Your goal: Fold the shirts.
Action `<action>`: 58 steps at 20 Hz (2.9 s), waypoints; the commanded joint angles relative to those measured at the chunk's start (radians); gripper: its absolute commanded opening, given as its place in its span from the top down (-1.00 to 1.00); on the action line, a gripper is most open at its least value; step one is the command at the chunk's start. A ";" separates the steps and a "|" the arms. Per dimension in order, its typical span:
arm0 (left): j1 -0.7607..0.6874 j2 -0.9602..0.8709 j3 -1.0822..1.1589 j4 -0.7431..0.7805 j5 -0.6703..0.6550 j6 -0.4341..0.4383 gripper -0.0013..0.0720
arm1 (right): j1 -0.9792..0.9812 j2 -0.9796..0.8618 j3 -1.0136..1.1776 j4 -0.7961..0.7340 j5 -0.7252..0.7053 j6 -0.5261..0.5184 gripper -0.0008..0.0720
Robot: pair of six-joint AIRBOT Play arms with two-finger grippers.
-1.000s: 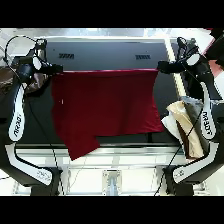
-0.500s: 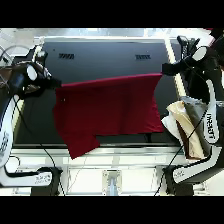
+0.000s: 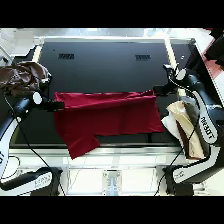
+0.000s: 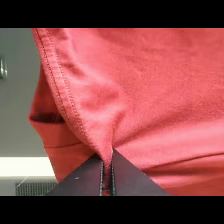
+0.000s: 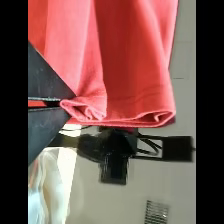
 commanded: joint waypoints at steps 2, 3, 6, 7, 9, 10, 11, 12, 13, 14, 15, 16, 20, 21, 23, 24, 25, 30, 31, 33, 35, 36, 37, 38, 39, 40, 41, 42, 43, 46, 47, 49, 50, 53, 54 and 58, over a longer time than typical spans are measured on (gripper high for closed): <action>-0.001 -0.033 -0.019 -0.003 0.010 -0.006 0.91 | 0.024 -0.034 -0.032 0.006 -0.019 0.008 0.94; -0.001 -0.045 -0.019 -0.003 0.010 -0.006 0.91 | 0.034 -0.035 -0.032 0.005 -0.011 0.008 0.94; -0.001 -0.067 -0.019 -0.003 0.012 -0.006 0.91 | 0.043 -0.035 -0.031 0.003 0.042 0.008 0.94; -0.001 -0.068 -0.019 -0.003 0.015 -0.006 0.91 | 0.043 -0.035 -0.031 0.003 0.077 0.008 0.89; -0.001 -0.064 -0.011 -0.003 0.020 -0.006 0.76 | 0.040 -0.035 -0.021 0.003 0.180 0.008 0.18; 0.002 -0.053 0.004 -0.003 0.017 -0.006 0.10 | 0.039 -0.032 -0.001 0.002 0.261 0.008 -0.15; 0.003 -0.027 0.024 -0.002 0.008 -0.007 -0.77 | 0.039 -0.017 0.025 -0.005 0.341 0.006 -0.15; 0.007 0.017 0.045 -0.002 -0.009 -0.006 -0.90 | 0.039 0.014 0.054 -0.030 0.413 0.005 -0.15; 0.011 0.085 0.058 0.003 -0.024 -0.006 -0.90 | 0.039 0.059 0.082 -0.068 0.470 -0.002 -0.15; 0.026 0.176 0.057 0.013 -0.029 -0.006 -0.90 | 0.037 0.117 0.103 -0.124 0.503 -0.007 -0.15; 0.054 0.272 0.047 0.017 -0.048 -0.008 -0.90 | 0.027 0.190 0.112 -0.179 0.504 -0.021 -0.15; 0.094 0.361 0.013 0.017 -0.077 -0.038 -0.90 | 0.006 0.257 0.109 -0.199 0.483 -0.021 -0.15; 0.304 0.664 -0.330 -0.085 -0.269 -0.218 -0.87 | -0.120 0.415 0.079 -0.095 0.414 0.006 -0.15; 0.348 0.703 -0.407 -0.162 -0.313 -0.196 -0.87 | -0.137 0.422 0.079 -0.071 0.414 0.006 -0.15; 0.416 0.703 -0.505 -0.325 -0.454 -0.118 -0.72 | -0.151 0.422 0.079 -0.053 0.410 0.004 -0.15; 0.439 0.687 -0.540 -0.392 -0.501 -0.095 -0.72 | -0.151 0.422 0.079 -0.052 0.398 0.000 -0.15; 0.454 0.667 -0.568 -0.457 -0.521 -0.079 -0.70 | -0.151 0.422 0.079 -0.046 0.387 -0.001 -0.15; 0.452 0.557 -0.599 -0.542 -0.530 -0.084 -0.68 | -0.148 0.422 0.079 -0.042 0.381 -0.029 -0.15; 0.452 0.531 -0.607 -0.585 -0.529 -0.082 -0.69 | -0.148 0.422 0.079 -0.042 0.377 -0.029 -0.15; 0.452 0.471 -0.631 -0.631 -0.529 -0.060 -0.68 | -0.148 0.422 0.079 -0.041 0.367 -0.029 -0.15; 0.452 0.419 -0.649 -0.629 -0.528 -0.047 -0.68 | -0.148 0.422 0.079 -0.042 0.364 -0.029 -0.15; 0.452 0.402 -0.652 -0.629 -0.516 -0.039 -0.51 | -0.148 0.422 0.079 -0.041 0.365 -0.029 -0.16; 0.452 0.391 -0.653 -0.629 -0.492 -0.039 -0.36 | -0.148 0.422 0.079 -0.041 0.365 -0.029 -0.15; 0.452 0.385 -0.653 -0.630 -0.457 -0.039 -0.35 | -0.148 0.422 0.079 -0.040 0.365 -0.029 -0.15; 0.451 0.380 -0.653 -0.633 -0.422 -0.039 -0.35 | -0.148 0.422 0.079 -0.034 0.365 -0.029 -0.15; 0.444 0.375 -0.653 -0.641 -0.400 -0.039 -0.32 | -0.148 0.422 0.079 -0.022 0.365 -0.029 -0.15; 0.429 0.368 -0.653 -0.650 -0.388 -0.039 -0.31 | -0.148 0.422 0.079 -0.008 0.365 -0.029 -0.15; 0.403 0.358 -0.653 -0.651 -0.376 -0.039 -0.31 | -0.148 0.422 0.079 0.007 0.365 -0.029 -0.15; 0.370 0.346 -0.653 -0.651 -0.354 -0.039 -0.31 | -0.148 0.423 0.079 0.019 0.365 -0.029 -0.15; 0.254 0.303 -0.653 -0.684 -0.270 -0.039 0.02 | -0.148 0.431 0.081 0.045 0.379 -0.029 -0.15; 0.232 0.298 -0.653 -0.709 -0.252 -0.039 0.56 | -0.148 0.445 0.081 0.044 0.394 -0.029 -0.15; 0.222 0.299 -0.652 -0.730 -0.238 -0.038 0.91 | -0.156 0.483 0.074 0.042 0.427 -0.030 -0.15; 0.227 0.299 -0.651 -0.726 -0.239 -0.038 0.91 | -0.173 0.517 0.039 0.052 0.409 -0.025 -0.15; 0.227 0.299 -0.651 -0.727 -0.239 -0.026 0.91 | -0.268 0.668 -0.290 0.154 0.273 0.047 -0.16; 0.228 0.299 -0.651 -0.730 -0.239 -0.006 0.91 | -0.310 0.723 -0.448 0.242 0.191 0.083 -0.16; 0.227 0.307 -0.651 -0.734 -0.239 0.008 0.91 | -0.455 0.777 -0.993 0.638 0.082 0.104 -0.16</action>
